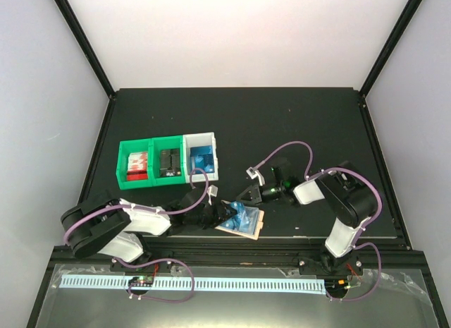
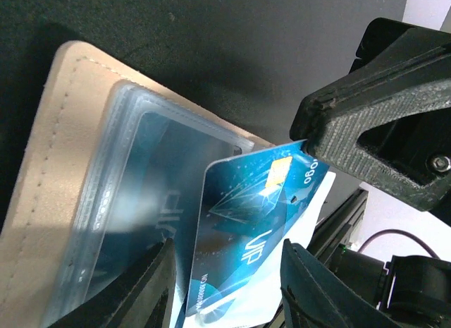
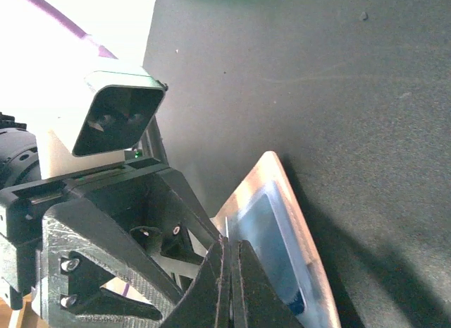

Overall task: Put the credit cards into the card holder
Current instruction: Adjust the credit card in the card holder.

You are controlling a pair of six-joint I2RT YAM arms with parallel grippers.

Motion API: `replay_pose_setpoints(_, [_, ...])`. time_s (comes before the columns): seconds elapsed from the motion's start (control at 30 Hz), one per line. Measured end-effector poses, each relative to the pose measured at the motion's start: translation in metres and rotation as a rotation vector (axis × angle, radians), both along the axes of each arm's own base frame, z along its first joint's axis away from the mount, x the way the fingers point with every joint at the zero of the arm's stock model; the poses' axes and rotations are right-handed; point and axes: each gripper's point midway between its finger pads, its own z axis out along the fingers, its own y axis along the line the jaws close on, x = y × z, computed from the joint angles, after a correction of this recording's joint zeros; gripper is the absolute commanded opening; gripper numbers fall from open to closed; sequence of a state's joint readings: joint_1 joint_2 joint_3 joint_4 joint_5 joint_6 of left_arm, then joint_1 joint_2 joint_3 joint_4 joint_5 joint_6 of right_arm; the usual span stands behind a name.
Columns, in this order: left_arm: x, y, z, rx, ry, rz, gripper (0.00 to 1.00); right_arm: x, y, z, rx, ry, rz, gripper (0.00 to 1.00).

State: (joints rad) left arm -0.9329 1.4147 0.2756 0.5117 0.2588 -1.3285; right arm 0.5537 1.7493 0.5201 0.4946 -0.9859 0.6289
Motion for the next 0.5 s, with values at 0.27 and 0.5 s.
replay_pose_setpoints(0.27, [0.0024, -0.0051, -0.0004, -0.025, -0.024, -0.026, 0.42, -0.0006, 0.0027, 0.0077, 0.036, -0.004, 0.013, 0.01])
replay_pose_setpoints(0.5, [0.0015, -0.0098, -0.0039, -0.052, -0.051, -0.064, 0.16, -0.0024, 0.0027, 0.0081, 0.047, 0.000, 0.017, 0.01])
